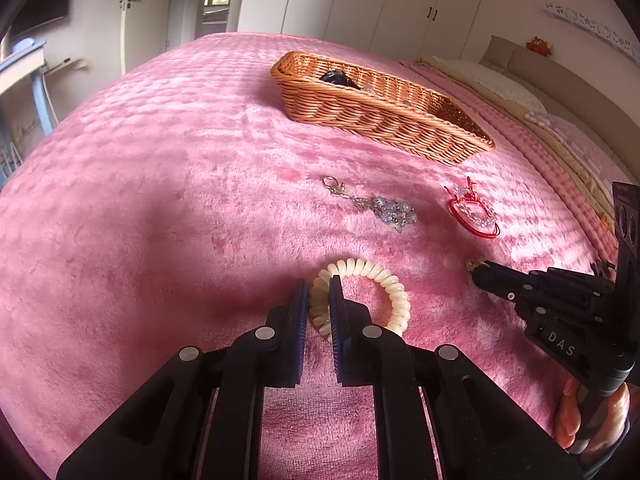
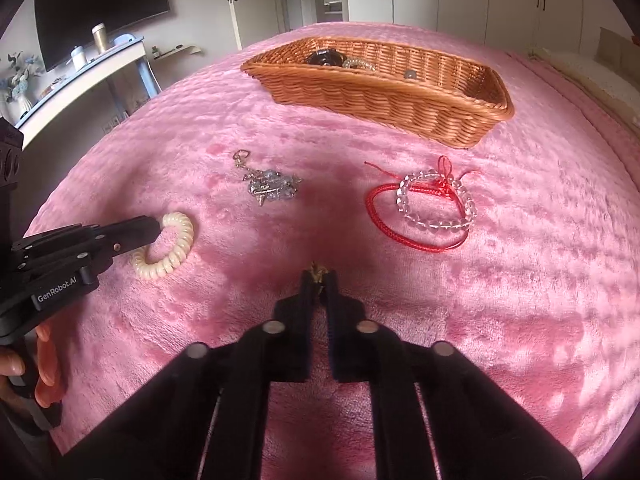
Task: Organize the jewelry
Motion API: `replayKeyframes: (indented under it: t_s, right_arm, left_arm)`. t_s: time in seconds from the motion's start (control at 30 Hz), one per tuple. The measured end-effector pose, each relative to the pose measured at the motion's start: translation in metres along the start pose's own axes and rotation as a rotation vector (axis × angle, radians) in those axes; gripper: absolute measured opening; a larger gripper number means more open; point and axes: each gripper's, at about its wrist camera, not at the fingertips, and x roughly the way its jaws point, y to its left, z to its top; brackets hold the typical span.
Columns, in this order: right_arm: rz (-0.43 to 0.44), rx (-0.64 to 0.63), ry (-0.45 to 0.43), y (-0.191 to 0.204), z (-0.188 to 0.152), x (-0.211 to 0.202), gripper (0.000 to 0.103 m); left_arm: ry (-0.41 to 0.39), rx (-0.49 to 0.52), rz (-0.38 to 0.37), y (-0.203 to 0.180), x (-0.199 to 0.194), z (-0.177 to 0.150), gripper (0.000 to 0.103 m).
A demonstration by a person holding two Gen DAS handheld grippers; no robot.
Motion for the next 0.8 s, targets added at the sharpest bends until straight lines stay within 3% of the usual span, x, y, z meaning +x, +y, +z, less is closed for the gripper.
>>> replayKeyframes:
  t_s: [0.47, 0.73, 0.8]
  right_arm:
    - [0.101, 0.062, -0.14, -0.015, -0.002, -0.034, 0.001]
    - [0.151, 0.084, -0.115, -0.02, -0.003, -0.031, 0.002]
    - [0.133, 0.078, -0.078, -0.017, -0.002, -0.023, 0.018]
  left_arm:
    - [-0.094, 0.017, -0.014, -0.005, -0.02, 0.001, 0.009]
    - [-0.103, 0.019, -0.021, -0.005, -0.021, 0.003, 0.009]
    - [-0.101, 0.017, -0.025, -0.005, -0.021, 0.003, 0.009]
